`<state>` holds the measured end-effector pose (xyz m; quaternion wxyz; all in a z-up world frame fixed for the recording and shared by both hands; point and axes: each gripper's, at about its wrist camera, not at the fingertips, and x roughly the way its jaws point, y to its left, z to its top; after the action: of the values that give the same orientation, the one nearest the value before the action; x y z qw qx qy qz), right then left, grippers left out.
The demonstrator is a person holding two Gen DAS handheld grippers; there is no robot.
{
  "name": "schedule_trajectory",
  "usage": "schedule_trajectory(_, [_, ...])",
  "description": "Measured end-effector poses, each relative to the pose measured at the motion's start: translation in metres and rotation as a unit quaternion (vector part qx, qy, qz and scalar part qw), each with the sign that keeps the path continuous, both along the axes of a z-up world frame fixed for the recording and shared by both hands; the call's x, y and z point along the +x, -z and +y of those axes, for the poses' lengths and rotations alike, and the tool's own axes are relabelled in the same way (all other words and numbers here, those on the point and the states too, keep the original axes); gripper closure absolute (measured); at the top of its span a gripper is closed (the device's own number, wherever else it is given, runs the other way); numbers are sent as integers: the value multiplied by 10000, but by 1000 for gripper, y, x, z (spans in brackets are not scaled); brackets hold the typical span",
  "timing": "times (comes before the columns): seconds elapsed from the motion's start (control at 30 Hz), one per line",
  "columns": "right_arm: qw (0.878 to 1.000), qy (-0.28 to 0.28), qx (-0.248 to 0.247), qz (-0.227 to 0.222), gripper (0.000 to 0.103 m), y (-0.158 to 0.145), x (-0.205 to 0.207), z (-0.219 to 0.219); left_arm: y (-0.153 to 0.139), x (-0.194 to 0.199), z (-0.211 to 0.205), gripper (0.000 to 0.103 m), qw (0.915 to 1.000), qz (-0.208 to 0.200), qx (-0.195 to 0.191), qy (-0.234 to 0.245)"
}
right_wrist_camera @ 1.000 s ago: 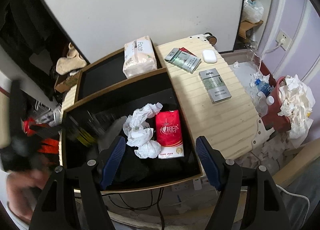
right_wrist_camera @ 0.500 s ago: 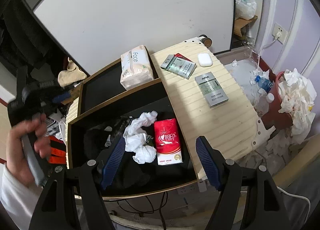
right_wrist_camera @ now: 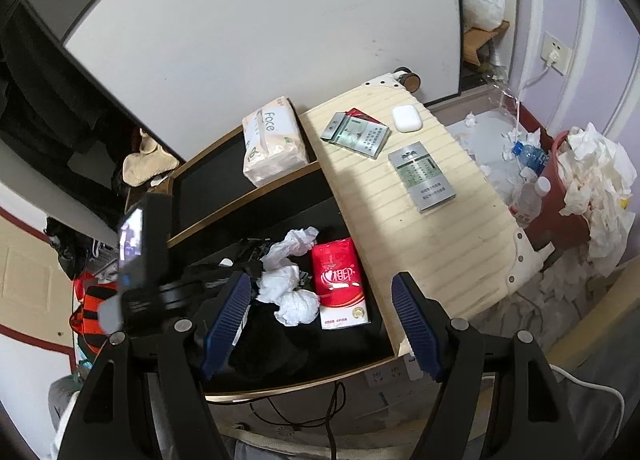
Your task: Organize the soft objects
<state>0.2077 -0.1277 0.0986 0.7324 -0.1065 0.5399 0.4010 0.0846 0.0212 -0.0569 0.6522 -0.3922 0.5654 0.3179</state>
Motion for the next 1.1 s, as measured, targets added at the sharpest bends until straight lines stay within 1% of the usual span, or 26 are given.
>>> schedule_trajectory(0.07, [10000,41,32,41,31,-1,3,0,5,-4,4,29,9999,-30,-73,-127])
schedule_trajectory(0.1, [10000,54,41,53,31,-1,4,0,7,-8,6,35,9997,-75,-133,-206])
schedule_trajectory(0.13, [9999,63,58,71,31,-1,4,1,8,-10,8,54,9994,-165,-206,-241])
schedule_trajectory(0.17, [9999,67,66,82,31,-1,4,1,9,-13,10,61,9989,-222,-314,-261])
schedule_trajectory(0.27, [9998,97,84,135,31,0,6,0,1,-20,10,68,9987,-300,-301,-281])
schedule_trajectory(0.33, [9997,130,102,163,31,0,8,-1,-15,-25,9,69,9985,-459,-159,-246])
schedule_trajectory(0.43, [9996,187,138,189,31,-2,10,-4,-46,-36,15,69,9958,-862,-33,-314])
schedule_trajectory(0.5, [9993,242,184,217,31,-3,12,-6,-67,-46,24,70,9916,-1204,-43,-474])
schedule_trajectory(0.57, [9992,278,203,224,31,-4,12,-5,-83,-56,34,70,9866,-1472,-67,-700])
schedule_trajectory(0.67, [9990,313,201,230,31,-3,13,-6,-104,-61,36,70,9820,-1676,155,-858])
schedule_trajectory(0.77, [9990,329,182,251,31,-1,14,-6,-121,-68,46,70,9753,-1954,319,-979])
schedule_trajectory(0.8, [9989,347,176,260,31,0,14,-6,-125,-72,52,70,9756,-1874,465,-1046])
schedule_trajectory(0.87, [9988,355,171,281,31,0,15,-7,-119,-74,65,70,9759,-1680,590,-1263])
schedule_trajectory(0.93, [9989,347,174,271,31,1,15,-7,-105,-66,82,70,9753,-1508,602,-1500])
schedule_trajectory(1.0, [9990,334,162,242,31,1,14,-6,-92,-63,94,70,9755,-1184,676,-1729])
schedule_trajectory(1.03, [9990,332,156,240,31,2,15,-5,-92,-63,94,70,9756,-1087,730,-1760])
schedule_trajectory(1.1, [9990,341,139,249,31,3,16,-5,-82,-55,109,68,9761,-867,879,-1786])
